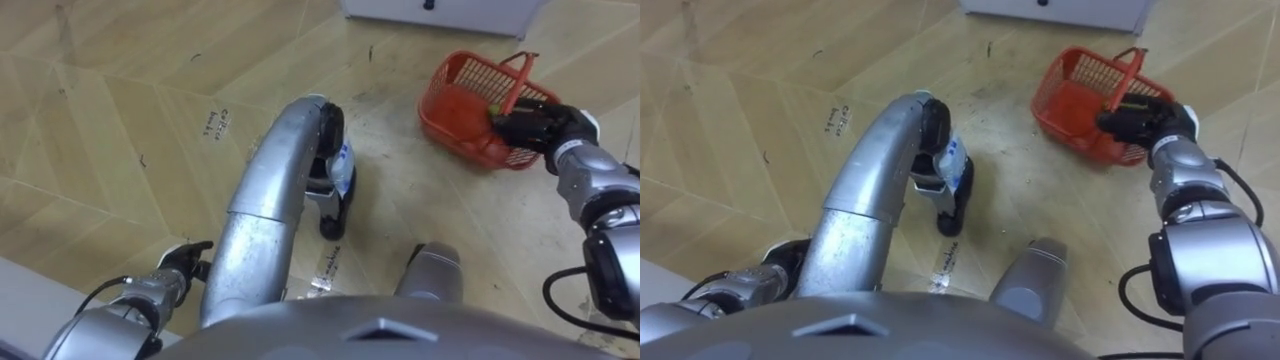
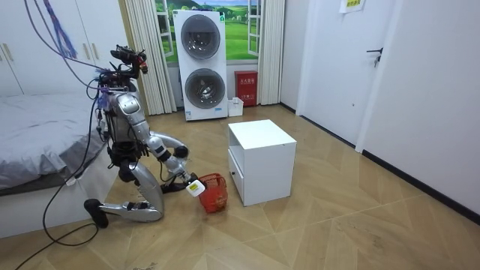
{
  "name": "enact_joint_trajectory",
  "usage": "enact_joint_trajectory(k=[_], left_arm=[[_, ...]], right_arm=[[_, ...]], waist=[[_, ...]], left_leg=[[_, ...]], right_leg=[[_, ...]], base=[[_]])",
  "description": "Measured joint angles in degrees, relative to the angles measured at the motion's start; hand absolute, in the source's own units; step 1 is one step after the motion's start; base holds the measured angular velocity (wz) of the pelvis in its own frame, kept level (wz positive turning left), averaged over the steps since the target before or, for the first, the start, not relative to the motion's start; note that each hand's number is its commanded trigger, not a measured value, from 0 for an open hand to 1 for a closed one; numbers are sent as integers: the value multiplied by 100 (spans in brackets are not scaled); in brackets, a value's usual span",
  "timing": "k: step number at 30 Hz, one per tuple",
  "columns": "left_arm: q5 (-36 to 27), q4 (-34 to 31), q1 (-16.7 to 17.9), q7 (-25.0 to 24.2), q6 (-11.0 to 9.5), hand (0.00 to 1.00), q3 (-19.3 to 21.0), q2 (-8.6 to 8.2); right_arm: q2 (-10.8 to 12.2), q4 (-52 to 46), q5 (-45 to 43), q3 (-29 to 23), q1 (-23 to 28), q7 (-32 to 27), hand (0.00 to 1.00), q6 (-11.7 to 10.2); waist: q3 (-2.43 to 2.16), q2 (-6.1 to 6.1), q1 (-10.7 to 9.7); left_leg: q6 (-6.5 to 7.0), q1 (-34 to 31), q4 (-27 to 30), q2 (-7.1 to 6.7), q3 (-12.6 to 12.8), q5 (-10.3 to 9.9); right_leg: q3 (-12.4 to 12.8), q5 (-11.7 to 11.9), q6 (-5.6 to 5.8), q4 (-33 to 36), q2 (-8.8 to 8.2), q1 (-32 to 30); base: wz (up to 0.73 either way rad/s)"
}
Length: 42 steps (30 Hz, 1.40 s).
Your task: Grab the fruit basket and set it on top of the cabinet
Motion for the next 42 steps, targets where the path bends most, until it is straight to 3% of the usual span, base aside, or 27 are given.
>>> enact_joint_trajectory(k=[13,23,29,42], left_arm=[[-278,110,-19,5,24,0,6,-2],[-303,186,-5,124,46,0,-11,-6],[-394,239,3,148,31,0,-16,-6],[-384,198,-30,243,11,0,106,1]], right_arm=[[177,50,289,-6,-91,-98,100,48],[282,84,594,8,-81,-183,100,25],[496,168,783,183,-57,-222,100,104],[451,-228,793,230,4,-212,100,109]], waist=[[68,-164,-61],[58,-162,-55],[57,-157,-25],[58,-161,0]], left_leg=[[36,-2,27,-36,-15,20],[50,0,105,-47,-157,37],[38,-6,151,-47,-235,45],[58,13,244,-49,-335,58]], right_leg=[[-36,-6,4,9,-7,60],[-169,-7,1,8,108,188],[-172,-6,-2,27,183,222],[-183,-9,-15,33,292,359]], base=[[0],[0],[-1],[0]])
